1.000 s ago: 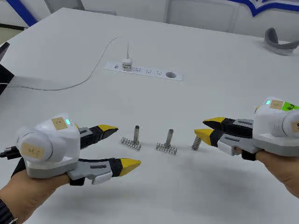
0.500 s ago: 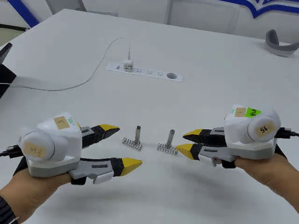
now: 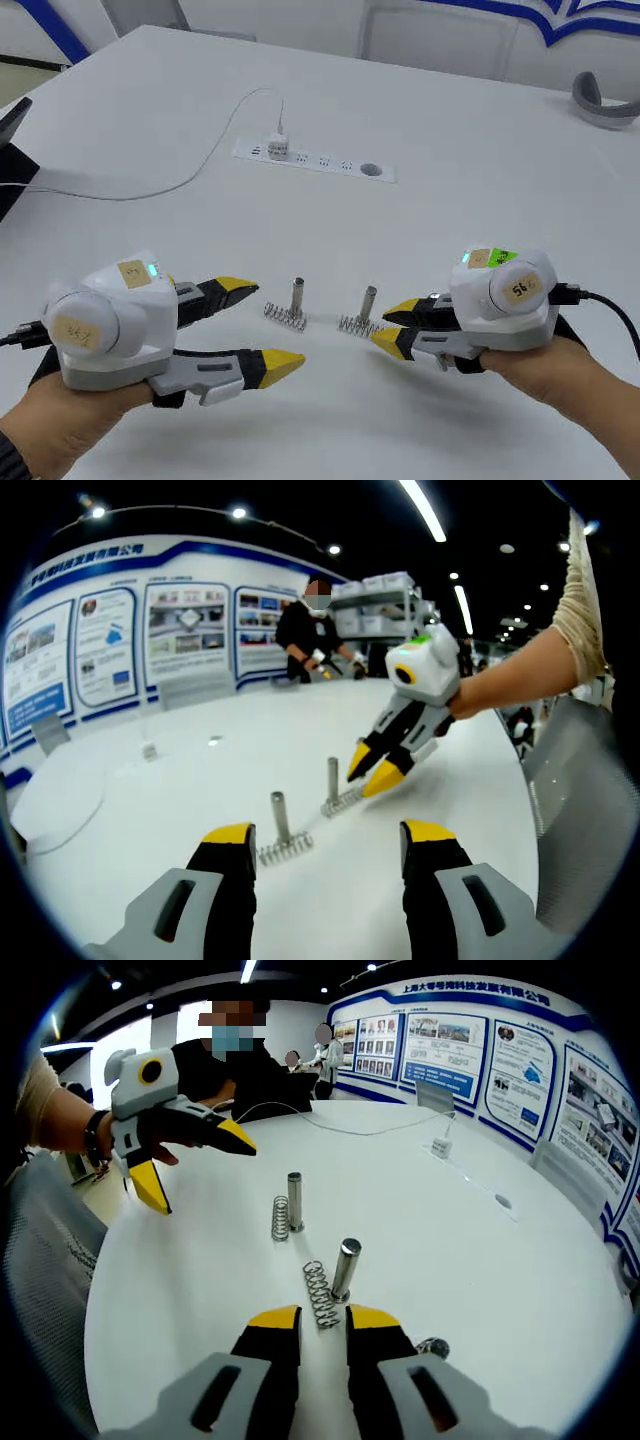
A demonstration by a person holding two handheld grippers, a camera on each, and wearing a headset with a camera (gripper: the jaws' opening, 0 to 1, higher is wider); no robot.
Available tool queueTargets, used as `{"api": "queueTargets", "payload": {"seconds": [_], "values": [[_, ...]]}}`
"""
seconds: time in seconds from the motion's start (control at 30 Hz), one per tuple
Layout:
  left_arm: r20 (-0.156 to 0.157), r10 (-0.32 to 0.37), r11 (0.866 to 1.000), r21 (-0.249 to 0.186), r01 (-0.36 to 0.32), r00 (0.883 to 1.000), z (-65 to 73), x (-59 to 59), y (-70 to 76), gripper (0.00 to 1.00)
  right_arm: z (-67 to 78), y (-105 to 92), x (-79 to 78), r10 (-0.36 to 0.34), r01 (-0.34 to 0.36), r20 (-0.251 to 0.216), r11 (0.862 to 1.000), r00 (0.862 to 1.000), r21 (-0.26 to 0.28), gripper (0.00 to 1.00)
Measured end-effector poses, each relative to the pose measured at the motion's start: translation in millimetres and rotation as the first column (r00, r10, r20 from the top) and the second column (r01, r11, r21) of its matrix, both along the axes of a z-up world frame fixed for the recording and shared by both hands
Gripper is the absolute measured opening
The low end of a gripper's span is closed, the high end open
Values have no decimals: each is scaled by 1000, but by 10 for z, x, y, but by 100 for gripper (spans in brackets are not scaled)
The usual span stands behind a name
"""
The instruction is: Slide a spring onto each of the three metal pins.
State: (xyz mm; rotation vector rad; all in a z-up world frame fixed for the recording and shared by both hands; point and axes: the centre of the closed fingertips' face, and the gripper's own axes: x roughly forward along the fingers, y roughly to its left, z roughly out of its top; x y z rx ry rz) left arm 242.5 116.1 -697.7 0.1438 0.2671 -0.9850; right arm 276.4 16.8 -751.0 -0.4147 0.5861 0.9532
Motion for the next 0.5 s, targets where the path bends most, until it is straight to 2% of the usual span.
{"api": "queueTargets", "payload": {"seconds": [0.5], "values": [[-10, 4, 1000, 4, -4, 1000, -32, -18, 17, 58, -96, 12, -1, 6, -7, -29, 1000, 1000, -19, 17]]}}
